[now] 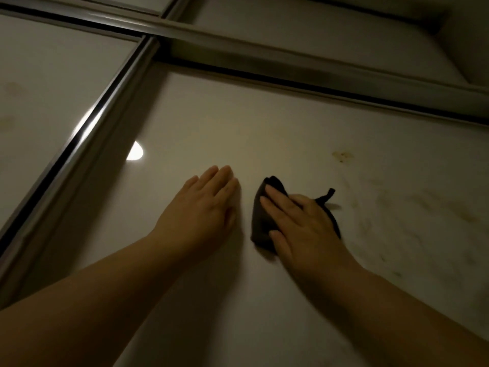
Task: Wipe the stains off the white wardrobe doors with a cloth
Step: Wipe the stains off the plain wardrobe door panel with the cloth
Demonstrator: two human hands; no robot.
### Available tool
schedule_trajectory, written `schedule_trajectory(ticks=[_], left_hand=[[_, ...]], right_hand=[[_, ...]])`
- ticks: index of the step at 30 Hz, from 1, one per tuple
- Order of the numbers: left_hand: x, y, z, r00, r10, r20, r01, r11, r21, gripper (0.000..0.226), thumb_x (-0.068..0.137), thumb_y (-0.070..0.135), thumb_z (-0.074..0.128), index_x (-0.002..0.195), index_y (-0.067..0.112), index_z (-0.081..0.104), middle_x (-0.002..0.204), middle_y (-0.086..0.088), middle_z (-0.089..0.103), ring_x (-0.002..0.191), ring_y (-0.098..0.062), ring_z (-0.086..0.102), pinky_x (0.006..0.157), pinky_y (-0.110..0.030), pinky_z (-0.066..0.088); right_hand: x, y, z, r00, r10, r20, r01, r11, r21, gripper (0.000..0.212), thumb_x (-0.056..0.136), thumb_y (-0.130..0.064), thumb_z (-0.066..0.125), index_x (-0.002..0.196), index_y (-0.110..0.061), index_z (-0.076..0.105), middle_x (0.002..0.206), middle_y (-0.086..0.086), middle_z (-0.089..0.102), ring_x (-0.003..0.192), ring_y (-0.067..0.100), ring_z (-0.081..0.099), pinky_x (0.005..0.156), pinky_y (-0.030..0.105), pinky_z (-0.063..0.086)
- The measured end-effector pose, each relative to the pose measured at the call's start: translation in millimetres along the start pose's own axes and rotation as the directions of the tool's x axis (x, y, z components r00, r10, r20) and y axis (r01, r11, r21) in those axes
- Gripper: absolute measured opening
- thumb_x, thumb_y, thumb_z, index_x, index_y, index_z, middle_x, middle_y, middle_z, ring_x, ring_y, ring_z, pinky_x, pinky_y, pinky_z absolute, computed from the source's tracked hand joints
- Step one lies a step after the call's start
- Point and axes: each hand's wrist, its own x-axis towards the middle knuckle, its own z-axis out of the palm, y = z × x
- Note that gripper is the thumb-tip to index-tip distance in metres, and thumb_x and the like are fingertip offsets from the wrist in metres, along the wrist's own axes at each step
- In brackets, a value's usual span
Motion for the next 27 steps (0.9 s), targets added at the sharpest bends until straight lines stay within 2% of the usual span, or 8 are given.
schedule_trajectory(ticks=[5,9,11,14,18,23,25,27], left_hand=[[-0.2,1.2,-4.4,0.999,0.039,-0.034,-0.039,0.999,0.013,0.058,0.095,0.036,0.035,0.147,0.018,0.017,0.155,-0.005,0.009,0.140,-0.022,0.007,0.113,-0.037,0.009],[-6.9,5.6,-6.6,0.994,0.070,-0.083,-0.075,0.996,-0.051,0.053,0.096,0.029,0.037,0.145,0.018,0.022,0.154,-0.004,0.016,0.139,-0.019,0.014,0.109,-0.030,0.004],[-14.6,8.1,-4.7,0.991,0.087,-0.098,-0.095,0.992,-0.077,0.050,0.096,0.027,0.039,0.144,0.017,0.027,0.152,-0.005,0.022,0.138,-0.021,0.017,0.107,-0.029,0.005],[-27.7,11.5,0.3,0.990,0.117,-0.080,-0.121,0.991,-0.056,0.049,0.096,0.028,0.037,0.142,0.014,0.031,0.150,-0.008,0.027,0.138,-0.023,0.019,0.108,-0.033,0.009],[-37.8,12.4,4.7,0.990,0.132,-0.052,-0.134,0.991,-0.027,0.047,0.098,0.025,0.033,0.143,0.012,0.030,0.151,-0.007,0.024,0.138,-0.024,0.018,0.108,-0.035,0.009],[-35.9,10.5,6.1,0.988,0.146,-0.056,-0.148,0.989,-0.018,0.046,0.099,0.027,0.030,0.142,0.011,0.031,0.150,-0.008,0.026,0.137,-0.026,0.021,0.108,-0.036,0.010],[-37.1,11.7,5.3,0.985,0.158,-0.063,-0.158,0.987,0.004,0.050,0.096,0.030,0.027,0.139,0.007,0.037,0.147,-0.012,0.033,0.134,-0.031,0.029,0.106,-0.039,0.014],[-37.7,12.6,4.8,0.986,0.160,-0.047,-0.160,0.987,0.014,0.051,0.093,0.028,0.029,0.138,0.005,0.038,0.146,-0.014,0.034,0.133,-0.033,0.030,0.106,-0.040,0.016]], right_hand=[[16.3,68.4,0.3,0.988,0.155,-0.004,-0.155,0.987,-0.043,0.064,0.087,-0.046,0.016,0.141,-0.019,0.037,0.151,-0.002,0.029,0.121,0.033,0.039,0.103,0.031,0.019],[51.2,53.7,-2.7,0.953,0.303,0.000,-0.303,0.953,-0.024,0.051,0.098,-0.036,0.025,0.146,-0.020,0.023,0.157,-0.004,0.011,0.130,0.025,0.020,0.104,0.024,0.012],[46.0,22.7,-2.7,0.978,0.206,0.022,-0.206,0.978,0.011,0.050,0.099,-0.032,0.028,0.147,-0.020,0.020,0.157,-0.005,0.007,0.129,0.019,0.013,0.105,0.025,0.009],[6.7,-4.5,2.4,0.999,0.033,0.016,-0.034,0.998,0.055,0.056,0.092,-0.041,0.026,0.144,-0.022,0.030,0.154,-0.007,0.021,0.122,0.022,0.024,0.103,0.031,0.018],[-47.1,17.5,2.1,0.995,-0.099,0.017,0.098,0.994,0.057,0.051,0.092,-0.033,0.033,0.140,-0.017,0.039,0.149,-0.002,0.031,0.122,0.021,0.030,0.106,0.033,0.021],[-21.4,62.2,-0.7,0.989,0.147,-0.015,-0.146,0.989,0.017,0.059,0.091,-0.040,0.020,0.142,-0.014,0.035,0.153,0.003,0.025,0.125,0.034,0.033,0.103,0.026,0.013],[-6.4,47.8,3.0,0.960,0.281,-0.003,-0.280,0.958,0.061,0.052,0.097,-0.038,0.025,0.145,-0.018,0.028,0.155,-0.002,0.016,0.129,0.030,0.025,0.103,0.023,0.011],[-4.2,19.6,5.0,0.960,0.280,0.008,-0.279,0.953,0.114,0.050,0.097,-0.035,0.029,0.145,-0.020,0.027,0.156,-0.005,0.015,0.129,0.027,0.021,0.104,0.022,0.010]])
